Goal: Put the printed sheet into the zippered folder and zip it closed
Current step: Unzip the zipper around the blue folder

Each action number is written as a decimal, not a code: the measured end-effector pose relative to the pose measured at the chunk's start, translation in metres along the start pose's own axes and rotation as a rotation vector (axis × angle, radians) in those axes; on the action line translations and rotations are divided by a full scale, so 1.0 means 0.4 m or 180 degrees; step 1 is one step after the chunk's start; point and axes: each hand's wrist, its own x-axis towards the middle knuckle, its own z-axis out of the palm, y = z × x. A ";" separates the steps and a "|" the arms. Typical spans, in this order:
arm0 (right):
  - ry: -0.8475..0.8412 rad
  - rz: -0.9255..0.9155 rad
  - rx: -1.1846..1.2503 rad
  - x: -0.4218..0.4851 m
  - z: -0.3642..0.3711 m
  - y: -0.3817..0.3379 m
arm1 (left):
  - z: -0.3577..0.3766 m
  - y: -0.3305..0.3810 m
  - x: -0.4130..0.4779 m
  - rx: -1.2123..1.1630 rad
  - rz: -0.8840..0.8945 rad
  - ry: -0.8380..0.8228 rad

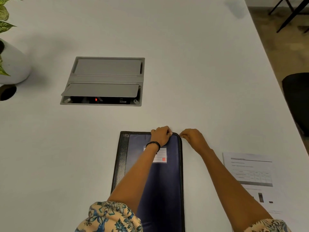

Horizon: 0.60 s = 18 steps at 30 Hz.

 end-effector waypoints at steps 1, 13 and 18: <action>0.0000 0.0007 0.0025 -0.002 0.000 0.002 | 0.005 0.000 0.001 -0.0051 -0.0030 0.0024; -0.0471 0.0327 -0.0040 -0.059 -0.021 -0.007 | 0.008 -0.004 0.001 -0.0389 -0.0102 0.0214; -0.0493 0.0571 0.0031 -0.152 -0.026 0.003 | 0.027 0.038 -0.022 -0.0363 -0.0003 0.0085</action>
